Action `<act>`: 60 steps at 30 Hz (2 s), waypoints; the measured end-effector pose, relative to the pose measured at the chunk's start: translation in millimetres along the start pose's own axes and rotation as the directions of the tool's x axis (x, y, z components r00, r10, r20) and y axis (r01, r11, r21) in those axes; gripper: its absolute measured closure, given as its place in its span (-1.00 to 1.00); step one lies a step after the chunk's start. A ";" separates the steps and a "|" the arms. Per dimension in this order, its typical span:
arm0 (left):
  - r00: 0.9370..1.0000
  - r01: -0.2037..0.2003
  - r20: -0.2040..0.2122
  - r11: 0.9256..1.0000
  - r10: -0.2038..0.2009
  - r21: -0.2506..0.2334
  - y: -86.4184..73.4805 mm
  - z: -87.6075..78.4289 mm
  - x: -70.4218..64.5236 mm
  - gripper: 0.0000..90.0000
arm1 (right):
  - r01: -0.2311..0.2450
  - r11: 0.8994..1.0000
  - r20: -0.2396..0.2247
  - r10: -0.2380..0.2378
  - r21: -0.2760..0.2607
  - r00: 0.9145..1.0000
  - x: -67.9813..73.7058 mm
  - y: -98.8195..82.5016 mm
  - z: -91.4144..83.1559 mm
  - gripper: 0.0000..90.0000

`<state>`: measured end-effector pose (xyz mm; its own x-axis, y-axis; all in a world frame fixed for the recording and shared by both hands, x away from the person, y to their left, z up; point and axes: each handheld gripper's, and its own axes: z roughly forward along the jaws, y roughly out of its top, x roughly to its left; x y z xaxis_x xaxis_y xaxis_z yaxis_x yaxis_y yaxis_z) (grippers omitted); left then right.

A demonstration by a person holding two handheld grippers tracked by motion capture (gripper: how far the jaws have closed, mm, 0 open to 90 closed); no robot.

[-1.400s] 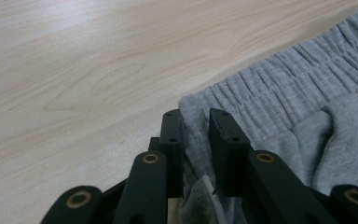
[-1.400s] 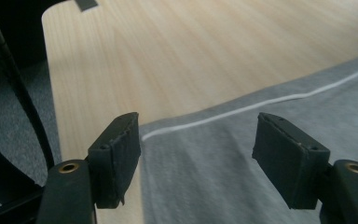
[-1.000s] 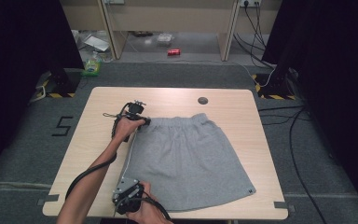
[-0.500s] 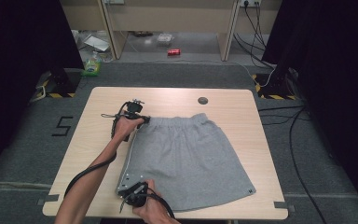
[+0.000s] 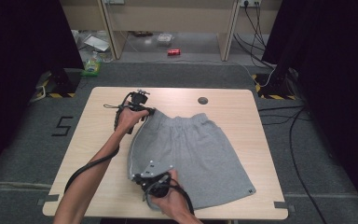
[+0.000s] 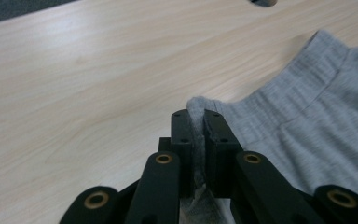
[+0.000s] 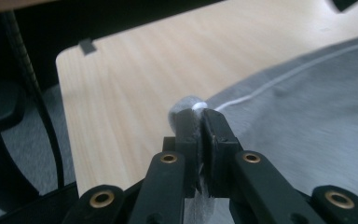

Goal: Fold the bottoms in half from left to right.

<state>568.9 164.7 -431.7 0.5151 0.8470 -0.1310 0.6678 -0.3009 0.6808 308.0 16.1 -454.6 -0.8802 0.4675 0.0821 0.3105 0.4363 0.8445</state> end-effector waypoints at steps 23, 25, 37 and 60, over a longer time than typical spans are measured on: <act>0.998 -0.011 0.069 1.000 0.012 -0.014 62.8 18.8 -79.2 0.85 | -0.164 0.968 0.209 0.203 -0.192 0.957 -58.2 -56.6 -147.7 0.91; 0.997 -0.016 0.074 1.000 0.017 -0.015 66.5 23.6 -87.8 0.85 | -0.174 0.964 0.221 0.218 -0.199 0.951 -60.0 -62.8 -155.2 0.91; 0.995 -0.016 0.095 1.000 0.017 -0.003 75.6 51.7 -117.7 0.84 | -0.240 0.940 0.301 0.308 -0.243 0.903 -73.3 -101.4 -194.9 0.91; 0.988 0.026 0.152 0.999 -0.022 -0.026 70.2 88.3 -145.5 0.59 | -0.281 0.933 0.350 0.347 -0.226 0.870 -81.8 -129.9 -206.9 0.91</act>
<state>588.3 -18.4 -428.5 0.5761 0.7769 -0.2542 0.6671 -0.2671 0.6954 265.4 -237.9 -461.6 -0.5326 0.8272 0.1791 0.4556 0.1018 0.8844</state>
